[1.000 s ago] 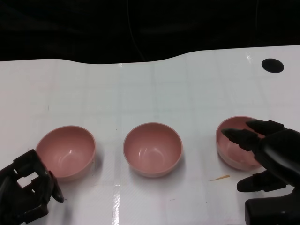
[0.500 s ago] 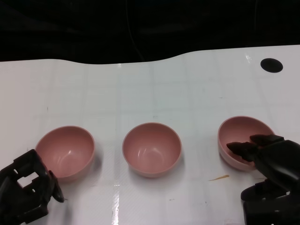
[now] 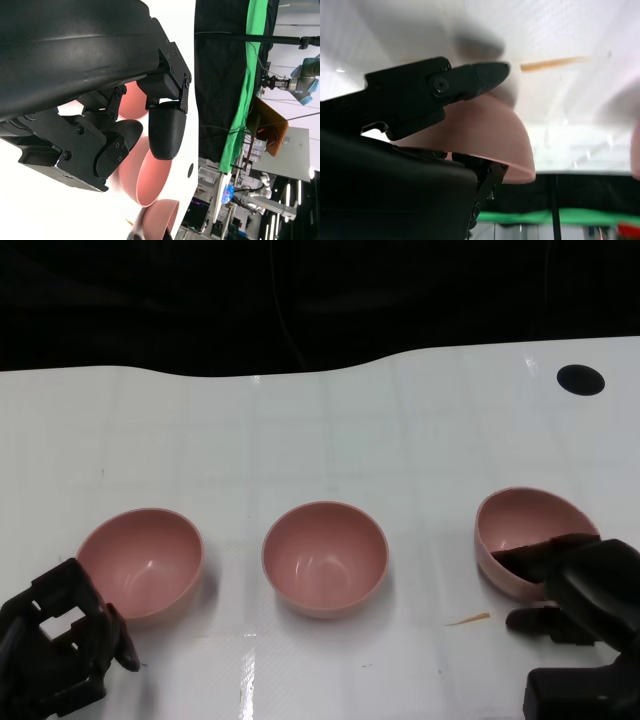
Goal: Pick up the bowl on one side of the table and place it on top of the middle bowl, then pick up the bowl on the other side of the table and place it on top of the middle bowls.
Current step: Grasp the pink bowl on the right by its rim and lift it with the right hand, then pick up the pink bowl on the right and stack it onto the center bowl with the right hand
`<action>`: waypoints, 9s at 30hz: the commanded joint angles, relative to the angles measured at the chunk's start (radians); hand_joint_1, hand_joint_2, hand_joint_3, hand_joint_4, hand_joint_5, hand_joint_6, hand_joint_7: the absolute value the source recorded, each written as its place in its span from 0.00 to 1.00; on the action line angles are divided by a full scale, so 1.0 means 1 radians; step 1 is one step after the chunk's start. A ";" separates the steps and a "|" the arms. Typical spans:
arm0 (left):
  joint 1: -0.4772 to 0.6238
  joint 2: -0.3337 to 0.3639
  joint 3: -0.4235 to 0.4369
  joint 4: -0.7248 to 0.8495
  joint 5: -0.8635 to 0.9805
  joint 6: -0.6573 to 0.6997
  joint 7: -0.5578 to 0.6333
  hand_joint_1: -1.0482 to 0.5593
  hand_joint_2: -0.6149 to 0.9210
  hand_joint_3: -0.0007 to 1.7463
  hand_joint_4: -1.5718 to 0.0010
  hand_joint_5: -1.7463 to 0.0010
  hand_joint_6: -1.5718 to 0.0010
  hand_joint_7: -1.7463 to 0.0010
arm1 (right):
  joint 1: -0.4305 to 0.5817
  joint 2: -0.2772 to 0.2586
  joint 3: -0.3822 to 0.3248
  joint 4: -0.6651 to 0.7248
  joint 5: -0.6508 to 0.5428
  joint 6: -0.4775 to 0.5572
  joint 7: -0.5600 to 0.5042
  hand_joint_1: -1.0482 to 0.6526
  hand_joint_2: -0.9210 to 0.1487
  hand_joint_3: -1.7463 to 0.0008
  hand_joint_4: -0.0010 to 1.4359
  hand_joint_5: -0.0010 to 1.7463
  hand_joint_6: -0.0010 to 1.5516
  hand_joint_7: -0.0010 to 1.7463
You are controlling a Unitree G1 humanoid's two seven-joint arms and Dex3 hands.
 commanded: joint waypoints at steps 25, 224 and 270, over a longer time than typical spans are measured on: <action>-0.006 -0.018 -0.017 -0.002 0.034 -0.033 0.038 0.65 0.74 0.73 0.49 0.00 0.53 0.09 | -0.041 -0.090 -0.015 -0.172 0.023 -0.080 -0.047 0.57 0.23 0.63 0.59 1.00 0.37 1.00; 0.038 -0.081 -0.077 -0.078 0.077 -0.078 0.121 0.67 0.79 0.70 0.51 0.00 0.54 0.09 | -0.389 0.186 0.303 0.072 -0.161 -0.267 -0.004 0.49 0.23 0.61 0.62 1.00 0.42 0.93; 0.034 -0.087 -0.080 -0.075 0.068 -0.065 0.135 0.65 0.76 0.71 0.51 0.00 0.53 0.11 | -0.340 0.135 0.346 0.012 -0.158 -0.159 0.133 0.14 0.00 0.76 0.20 0.01 0.25 0.01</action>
